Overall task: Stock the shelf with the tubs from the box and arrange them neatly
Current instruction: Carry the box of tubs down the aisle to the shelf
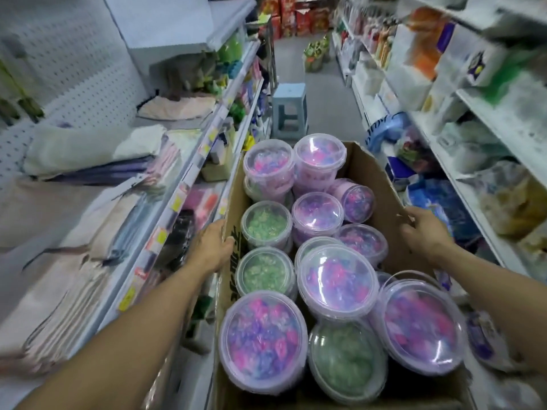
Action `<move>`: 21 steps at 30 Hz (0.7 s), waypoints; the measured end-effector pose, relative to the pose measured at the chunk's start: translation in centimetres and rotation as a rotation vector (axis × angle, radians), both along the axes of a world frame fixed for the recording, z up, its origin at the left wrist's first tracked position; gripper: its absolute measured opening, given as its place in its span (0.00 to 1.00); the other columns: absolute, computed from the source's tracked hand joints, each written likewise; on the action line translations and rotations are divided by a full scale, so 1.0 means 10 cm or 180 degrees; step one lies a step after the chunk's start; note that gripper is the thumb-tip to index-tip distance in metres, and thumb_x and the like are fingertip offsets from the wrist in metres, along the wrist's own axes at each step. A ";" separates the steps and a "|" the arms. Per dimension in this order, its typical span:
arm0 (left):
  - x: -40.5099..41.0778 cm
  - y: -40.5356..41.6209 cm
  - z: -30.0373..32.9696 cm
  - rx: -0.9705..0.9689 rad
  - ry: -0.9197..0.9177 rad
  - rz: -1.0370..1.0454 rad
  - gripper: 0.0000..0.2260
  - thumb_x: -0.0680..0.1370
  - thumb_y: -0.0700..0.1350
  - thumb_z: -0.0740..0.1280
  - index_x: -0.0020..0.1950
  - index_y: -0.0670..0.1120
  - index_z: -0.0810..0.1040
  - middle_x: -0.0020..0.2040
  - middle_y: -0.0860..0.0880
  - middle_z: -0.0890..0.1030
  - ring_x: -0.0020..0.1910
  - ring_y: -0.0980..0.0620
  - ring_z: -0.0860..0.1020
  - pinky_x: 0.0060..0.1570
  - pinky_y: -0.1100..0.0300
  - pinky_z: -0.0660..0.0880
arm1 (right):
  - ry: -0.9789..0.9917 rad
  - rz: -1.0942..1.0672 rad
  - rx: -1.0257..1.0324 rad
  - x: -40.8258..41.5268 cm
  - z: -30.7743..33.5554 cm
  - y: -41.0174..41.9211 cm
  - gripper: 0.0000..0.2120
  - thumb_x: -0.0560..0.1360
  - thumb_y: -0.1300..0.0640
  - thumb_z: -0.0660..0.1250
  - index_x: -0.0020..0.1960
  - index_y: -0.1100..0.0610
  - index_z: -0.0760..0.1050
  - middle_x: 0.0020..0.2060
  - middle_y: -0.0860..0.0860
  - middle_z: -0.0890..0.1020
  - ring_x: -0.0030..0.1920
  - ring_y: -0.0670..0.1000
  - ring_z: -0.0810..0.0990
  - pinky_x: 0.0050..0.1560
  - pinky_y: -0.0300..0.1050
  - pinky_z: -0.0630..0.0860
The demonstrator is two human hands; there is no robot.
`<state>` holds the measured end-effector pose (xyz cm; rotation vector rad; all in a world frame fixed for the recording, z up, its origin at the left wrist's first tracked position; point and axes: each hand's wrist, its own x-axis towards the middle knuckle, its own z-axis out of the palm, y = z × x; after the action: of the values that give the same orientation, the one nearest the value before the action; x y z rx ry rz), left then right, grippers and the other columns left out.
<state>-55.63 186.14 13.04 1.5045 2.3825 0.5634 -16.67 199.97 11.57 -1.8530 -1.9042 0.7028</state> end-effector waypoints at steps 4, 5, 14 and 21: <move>-0.28 1.08 0.00 -0.0095 -0.0040 -0.0075 0.15 0.75 0.45 0.65 0.62 0.47 0.75 0.52 0.45 0.81 0.52 0.41 0.79 0.53 0.49 0.76 | -0.0067 -0.0011 0.0016 -0.27 0.02 0.98 0.15 0.70 0.58 0.62 0.55 0.49 0.78 0.44 0.54 0.84 0.44 0.62 0.82 0.46 0.53 0.79; -0.36 1.37 -0.03 -0.0113 -0.0053 -0.0089 0.12 0.75 0.44 0.65 0.58 0.47 0.76 0.49 0.45 0.82 0.49 0.42 0.79 0.51 0.48 0.77 | -0.0173 -0.0034 0.0051 -0.35 0.00 1.24 0.15 0.70 0.58 0.62 0.55 0.49 0.78 0.45 0.55 0.83 0.46 0.62 0.81 0.46 0.52 0.78; -1.08 3.83 -0.10 -0.0127 0.0021 -0.0171 0.18 0.75 0.48 0.65 0.63 0.44 0.73 0.46 0.43 0.81 0.47 0.40 0.79 0.46 0.50 0.77 | -0.0331 -0.0208 0.0042 -1.03 -0.03 3.50 0.14 0.71 0.59 0.62 0.54 0.49 0.78 0.46 0.55 0.83 0.48 0.61 0.81 0.48 0.53 0.77; -1.52 5.74 -0.10 -0.0156 -0.0042 -0.0427 0.11 0.75 0.47 0.64 0.56 0.45 0.75 0.41 0.43 0.80 0.45 0.39 0.78 0.46 0.48 0.77 | -0.0291 -0.0374 -0.0047 -1.38 -0.06 5.27 0.12 0.69 0.58 0.63 0.49 0.45 0.77 0.43 0.54 0.83 0.42 0.60 0.81 0.44 0.49 0.78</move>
<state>-70.79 243.55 12.07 1.6190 2.2478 0.4791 -30.45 252.71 10.98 -2.0196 -1.8314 0.6049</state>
